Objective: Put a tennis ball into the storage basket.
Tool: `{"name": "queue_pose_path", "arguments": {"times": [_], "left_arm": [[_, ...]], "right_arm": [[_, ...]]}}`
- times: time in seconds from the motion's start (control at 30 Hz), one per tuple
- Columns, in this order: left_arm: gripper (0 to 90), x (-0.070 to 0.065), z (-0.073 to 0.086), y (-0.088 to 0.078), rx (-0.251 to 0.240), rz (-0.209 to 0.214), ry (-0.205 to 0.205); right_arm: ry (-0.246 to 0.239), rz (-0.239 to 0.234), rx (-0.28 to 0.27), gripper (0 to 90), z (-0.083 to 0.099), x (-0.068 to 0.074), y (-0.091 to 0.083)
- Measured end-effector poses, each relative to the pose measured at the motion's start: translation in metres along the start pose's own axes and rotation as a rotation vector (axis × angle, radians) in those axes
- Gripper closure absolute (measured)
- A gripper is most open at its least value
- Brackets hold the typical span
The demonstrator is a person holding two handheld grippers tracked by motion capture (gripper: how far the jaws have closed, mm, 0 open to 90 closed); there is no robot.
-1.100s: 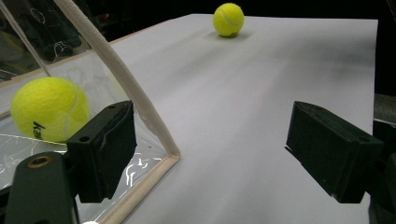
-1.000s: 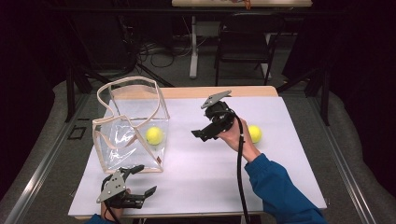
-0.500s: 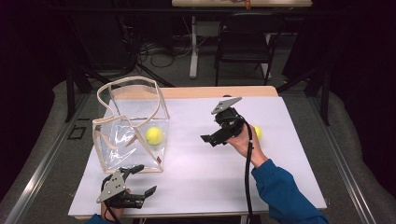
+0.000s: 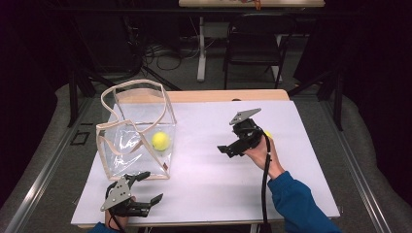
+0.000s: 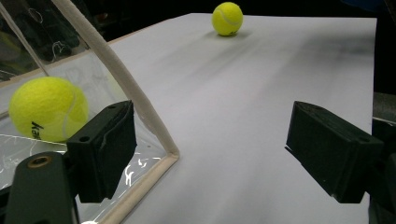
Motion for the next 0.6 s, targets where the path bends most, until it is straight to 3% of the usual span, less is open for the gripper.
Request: {"name": "queue_pose_path", "arguments": {"times": [0.6], "left_arm": [[15.8,0.000,0.000,0.001,0.000,0.000,-0.001]], "right_arm": [[0.047,0.034,-0.002,0.0,0.028,-0.007,-0.011]]}}
Point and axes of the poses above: each handheld gripper's, and its own axes: y roughly forward along the jaws, z roughly out of its underside, x roughly to its left, the point moved 2 cm from there along y, roughly forward along the jaws, and after that the axes turned 6 degrees about x, right-handed, at the moved point
